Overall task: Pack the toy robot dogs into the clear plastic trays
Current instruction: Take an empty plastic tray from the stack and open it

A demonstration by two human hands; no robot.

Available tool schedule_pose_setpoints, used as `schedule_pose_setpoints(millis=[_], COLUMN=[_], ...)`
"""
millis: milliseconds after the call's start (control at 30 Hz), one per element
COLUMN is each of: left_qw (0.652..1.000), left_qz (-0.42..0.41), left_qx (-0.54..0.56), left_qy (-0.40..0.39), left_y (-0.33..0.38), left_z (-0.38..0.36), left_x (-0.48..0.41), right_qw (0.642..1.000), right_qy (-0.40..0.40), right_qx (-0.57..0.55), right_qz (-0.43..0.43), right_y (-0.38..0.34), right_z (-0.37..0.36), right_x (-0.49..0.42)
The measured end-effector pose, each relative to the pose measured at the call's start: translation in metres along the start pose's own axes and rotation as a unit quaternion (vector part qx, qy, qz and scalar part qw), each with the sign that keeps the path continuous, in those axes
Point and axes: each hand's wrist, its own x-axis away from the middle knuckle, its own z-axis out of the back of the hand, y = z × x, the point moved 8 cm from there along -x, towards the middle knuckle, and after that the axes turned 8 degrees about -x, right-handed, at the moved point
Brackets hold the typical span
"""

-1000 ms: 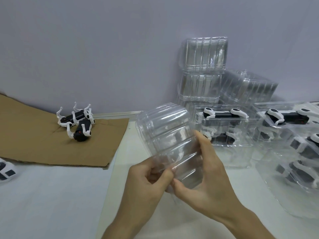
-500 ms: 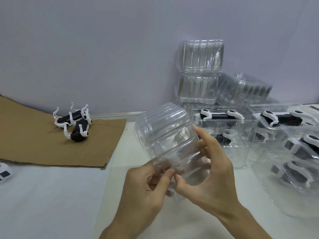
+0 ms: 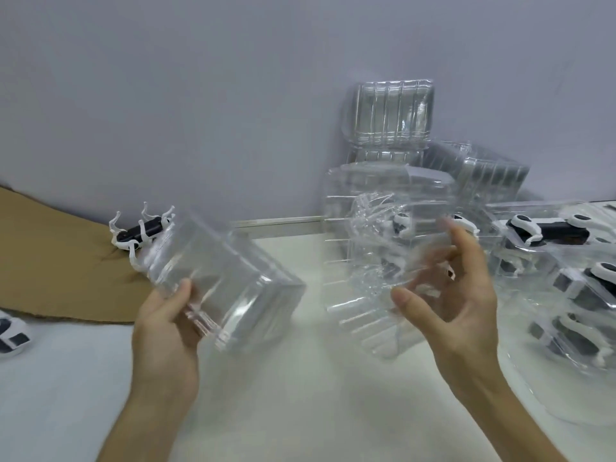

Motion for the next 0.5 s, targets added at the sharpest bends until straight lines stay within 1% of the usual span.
schedule_pose_setpoints(millis=[67, 100, 200, 267, 367, 400, 500], left_qw=[0.997, 0.995, 0.991, 0.991, 0.989, 0.988, 0.981], left_qz=[0.069, 0.094, 0.131, 0.135, 0.101, 0.093, 0.094], left_qx=[0.016, 0.022, 0.023, -0.015, -0.082, -0.097, -0.15], left_qy=[0.031, 0.034, 0.013, 0.012, 0.074, 0.082, 0.079], left_y=[-0.011, -0.015, -0.025, -0.038, -0.047, -0.049, -0.065], left_z=[0.018, 0.024, 0.03, 0.028, 0.02, 0.012, -0.021], left_x=[-0.01, -0.014, -0.028, -0.04, -0.074, -0.088, -0.13], right_qw=[0.999, 0.999, 0.997, 0.996, 0.996, 0.996, 0.996], right_qy=[0.006, 0.01, 0.021, 0.024, 0.014, 0.008, -0.002], right_qx=[-0.025, -0.038, -0.067, -0.074, -0.084, -0.084, -0.078], right_qz=[-0.022, -0.032, -0.045, -0.042, -0.03, -0.028, -0.034], right_y=[0.002, 0.003, 0.002, 0.0, -0.002, -0.003, -0.001], right_z=[-0.002, -0.001, 0.003, 0.005, 0.005, 0.003, -0.001], right_x=[-0.001, -0.001, -0.006, -0.008, -0.006, -0.005, -0.002])
